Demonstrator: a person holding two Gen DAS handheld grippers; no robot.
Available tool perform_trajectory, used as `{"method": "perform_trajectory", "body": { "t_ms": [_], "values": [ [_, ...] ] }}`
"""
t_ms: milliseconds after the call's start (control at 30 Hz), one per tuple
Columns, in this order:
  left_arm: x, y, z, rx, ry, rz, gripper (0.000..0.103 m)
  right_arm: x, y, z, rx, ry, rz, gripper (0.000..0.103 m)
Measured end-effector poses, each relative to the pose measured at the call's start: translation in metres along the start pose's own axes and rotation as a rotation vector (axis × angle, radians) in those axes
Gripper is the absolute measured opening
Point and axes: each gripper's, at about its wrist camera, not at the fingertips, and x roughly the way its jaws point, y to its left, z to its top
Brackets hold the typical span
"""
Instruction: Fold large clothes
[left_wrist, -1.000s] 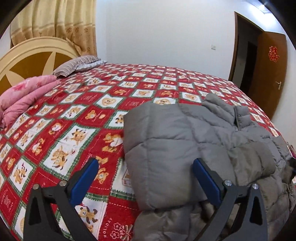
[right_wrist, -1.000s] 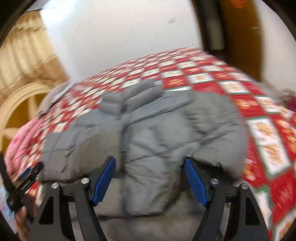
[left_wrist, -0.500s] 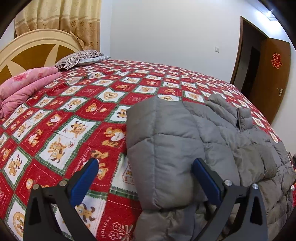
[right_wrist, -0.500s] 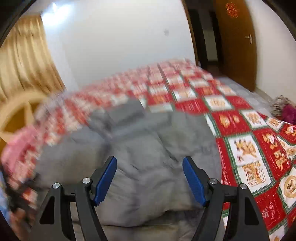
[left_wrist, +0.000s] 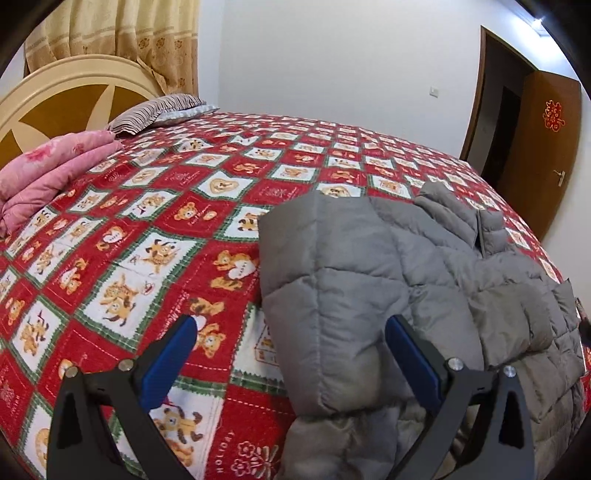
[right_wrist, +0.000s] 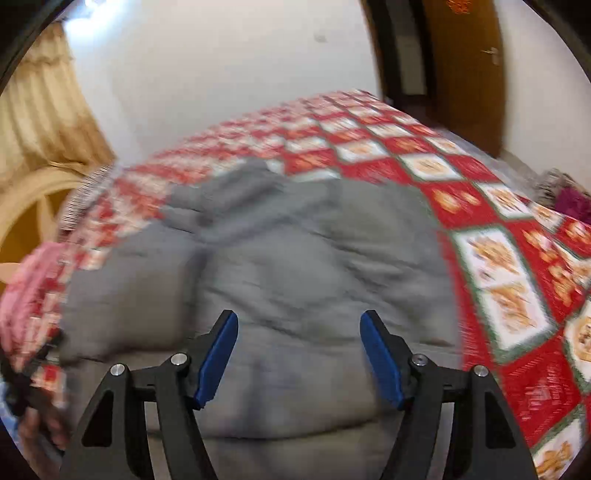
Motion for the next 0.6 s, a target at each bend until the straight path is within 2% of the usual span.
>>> {"method": "perform_trajectory", "body": {
  "t_ms": [67,100,167,233,300,333,367,433,600],
  "values": [
    [-0.001,0.002,0.0,0.008,-0.004,0.012,0.103,0.005,0.024,0.003,-0.012,0.018,0.124,0.069],
    [-0.001,0.003,-0.001,0.009,-0.003,0.017,0.103,0.015,0.035,0.004,-0.013,0.043,0.157,0.069],
    [0.0,0.008,-0.004,-0.001,0.003,0.022,0.103,0.036,0.046,0.004,0.0,0.08,0.184,0.069],
    [0.001,0.011,-0.008,-0.005,0.004,0.03,0.103,0.057,0.054,-0.001,0.0,0.128,0.172,0.068],
    [0.003,0.015,-0.013,-0.008,0.01,0.033,0.103,0.064,0.059,-0.006,-0.02,0.145,0.198,0.049],
    [0.005,0.018,-0.015,-0.017,0.015,0.03,0.103,0.065,0.061,-0.007,-0.032,0.151,0.231,0.032],
    [0.007,0.019,-0.015,-0.026,0.018,0.029,0.103,0.062,0.064,-0.009,-0.053,0.144,0.243,0.02],
    [0.009,0.021,-0.015,-0.038,0.022,0.021,0.103,0.052,0.068,-0.012,-0.103,0.117,0.221,0.009],
    [0.0,0.024,-0.016,-0.049,-0.015,0.013,0.103,0.011,0.059,-0.013,-0.175,0.032,0.169,0.005]
  ]
}}
